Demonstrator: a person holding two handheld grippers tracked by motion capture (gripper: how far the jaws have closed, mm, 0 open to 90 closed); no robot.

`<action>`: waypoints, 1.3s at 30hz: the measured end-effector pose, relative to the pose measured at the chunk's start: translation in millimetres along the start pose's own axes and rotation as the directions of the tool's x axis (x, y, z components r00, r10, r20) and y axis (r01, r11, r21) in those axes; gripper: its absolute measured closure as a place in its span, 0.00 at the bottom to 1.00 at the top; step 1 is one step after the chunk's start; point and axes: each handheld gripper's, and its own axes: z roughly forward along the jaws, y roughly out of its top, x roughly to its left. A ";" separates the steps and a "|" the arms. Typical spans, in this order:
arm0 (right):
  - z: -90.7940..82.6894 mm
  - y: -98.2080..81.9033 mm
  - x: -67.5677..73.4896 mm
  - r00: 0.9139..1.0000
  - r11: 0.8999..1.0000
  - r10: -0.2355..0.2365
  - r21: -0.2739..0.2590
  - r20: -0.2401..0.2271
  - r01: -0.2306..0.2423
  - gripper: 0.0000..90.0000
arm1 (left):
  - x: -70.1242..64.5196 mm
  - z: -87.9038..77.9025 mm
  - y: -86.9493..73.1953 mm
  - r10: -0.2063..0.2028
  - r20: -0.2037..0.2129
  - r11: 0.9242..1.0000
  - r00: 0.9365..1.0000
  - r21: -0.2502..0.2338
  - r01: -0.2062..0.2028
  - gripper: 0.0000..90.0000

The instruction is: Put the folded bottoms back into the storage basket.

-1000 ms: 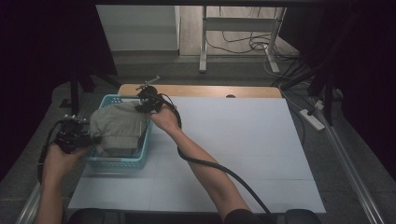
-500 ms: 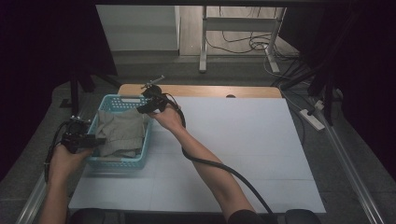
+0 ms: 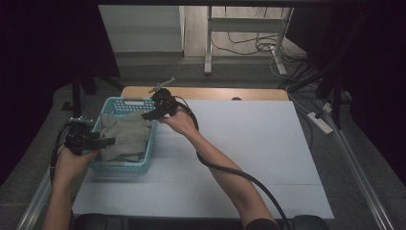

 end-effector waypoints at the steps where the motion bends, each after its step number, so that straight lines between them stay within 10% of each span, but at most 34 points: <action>1: -0.7 -0.5 0.8 1.000 1.000 0.003 -0.003 -0.007 -0.003 0.28 | 0.0 -0.1 0.2 -0.004 0.009 1.000 1.000 -0.004 0.004 0.23; 10: -11.7 -5.8 5.6 0.999 1.000 -0.024 0.004 -0.044 0.024 0.19 | -2.4 -0.8 3.2 -0.048 0.118 0.998 0.992 -0.030 0.052 0.16; 39: -42.0 -26.7 9.9 0.995 1.000 -0.022 0.014 -0.096 0.024 0.09 | -44.1 14.0 18.9 0.076 0.217 0.997 0.973 -0.036 -0.070 0.00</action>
